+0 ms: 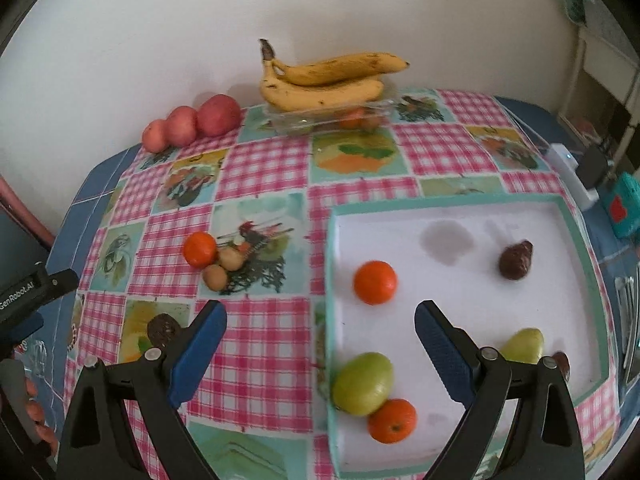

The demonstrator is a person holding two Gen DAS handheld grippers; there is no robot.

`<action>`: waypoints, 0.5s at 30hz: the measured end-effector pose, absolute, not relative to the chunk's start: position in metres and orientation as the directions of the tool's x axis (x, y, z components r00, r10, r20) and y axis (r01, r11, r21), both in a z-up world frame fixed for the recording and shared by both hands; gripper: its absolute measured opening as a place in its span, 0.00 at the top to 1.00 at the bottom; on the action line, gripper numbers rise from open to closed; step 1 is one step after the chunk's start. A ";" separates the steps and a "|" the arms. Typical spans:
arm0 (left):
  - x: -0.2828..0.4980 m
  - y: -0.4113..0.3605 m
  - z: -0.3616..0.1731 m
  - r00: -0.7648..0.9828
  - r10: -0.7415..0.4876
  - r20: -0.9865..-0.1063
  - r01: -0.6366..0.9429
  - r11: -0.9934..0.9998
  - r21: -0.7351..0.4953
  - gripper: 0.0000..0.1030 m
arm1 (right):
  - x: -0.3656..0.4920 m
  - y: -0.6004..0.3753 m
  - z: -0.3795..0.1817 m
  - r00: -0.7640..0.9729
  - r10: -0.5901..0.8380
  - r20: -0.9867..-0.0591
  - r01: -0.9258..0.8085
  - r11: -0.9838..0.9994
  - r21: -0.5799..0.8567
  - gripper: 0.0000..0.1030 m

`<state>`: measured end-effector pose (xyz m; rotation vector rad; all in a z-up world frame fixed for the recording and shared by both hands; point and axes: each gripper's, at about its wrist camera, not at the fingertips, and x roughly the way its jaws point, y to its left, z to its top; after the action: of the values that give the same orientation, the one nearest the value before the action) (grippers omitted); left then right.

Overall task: Organize fruits
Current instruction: 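Move both open tools to the kiwi and tangerine cluster on the tablecloth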

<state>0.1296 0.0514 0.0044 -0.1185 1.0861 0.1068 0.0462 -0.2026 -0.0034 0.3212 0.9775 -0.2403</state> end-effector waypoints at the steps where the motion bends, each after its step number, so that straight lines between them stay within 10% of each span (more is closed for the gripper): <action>1: 0.132 0.049 0.004 0.454 0.037 -0.890 -0.138 0.990 -0.029 0.00 | 0.050 -0.200 -0.003 0.543 -0.056 -0.838 0.334 0.930 0.154 0.07; 15: 0.163 0.029 0.004 0.522 0.067 -0.851 -0.071 0.997 0.035 0.00 | 0.099 -0.183 0.000 0.566 -0.083 -0.821 0.267 0.960 0.087 0.07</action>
<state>0.1628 0.0286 0.0039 -0.0042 1.0187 0.0825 0.0990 -0.1827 0.0001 0.2113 0.9492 -0.2078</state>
